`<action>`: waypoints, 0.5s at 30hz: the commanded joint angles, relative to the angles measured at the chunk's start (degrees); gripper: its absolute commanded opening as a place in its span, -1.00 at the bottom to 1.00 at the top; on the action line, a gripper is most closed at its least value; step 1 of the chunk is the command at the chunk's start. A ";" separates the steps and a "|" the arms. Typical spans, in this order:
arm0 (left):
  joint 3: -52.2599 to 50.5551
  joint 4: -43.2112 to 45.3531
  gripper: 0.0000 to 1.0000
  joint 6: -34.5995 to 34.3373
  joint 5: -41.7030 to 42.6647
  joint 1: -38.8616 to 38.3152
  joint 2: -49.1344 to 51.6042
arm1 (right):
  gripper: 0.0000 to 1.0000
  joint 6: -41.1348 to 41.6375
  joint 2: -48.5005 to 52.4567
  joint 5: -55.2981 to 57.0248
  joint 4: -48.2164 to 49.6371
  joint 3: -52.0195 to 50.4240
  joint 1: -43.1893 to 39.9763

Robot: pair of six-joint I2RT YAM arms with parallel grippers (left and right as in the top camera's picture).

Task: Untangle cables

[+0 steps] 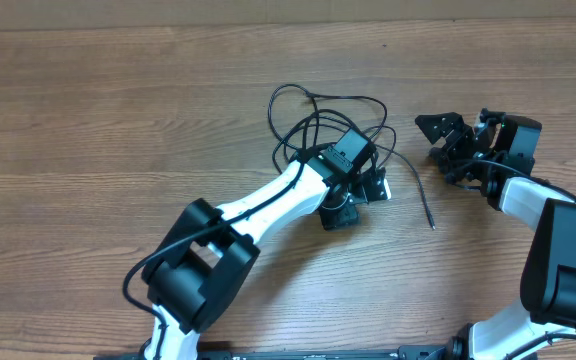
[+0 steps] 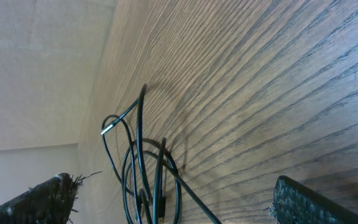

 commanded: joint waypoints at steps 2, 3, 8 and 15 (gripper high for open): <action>-0.13 0.92 0.18 0.00 -2.99 0.33 2.21 | 1.00 -0.50 0.28 -0.44 -0.07 -0.15 -0.13; -0.11 1.36 0.08 -0.90 -5.42 0.31 2.21 | 1.00 -0.50 0.28 -0.44 -0.07 -0.15 -0.13; 0.11 1.25 -0.60 -1.22 -6.34 0.33 2.14 | 1.00 -0.50 0.28 -0.44 -0.07 -0.15 -0.13; 6.91 -4.68 -0.92 -7.02 -10.51 0.20 -1.42 | 1.00 -0.50 0.26 -0.22 -0.07 -0.15 -0.07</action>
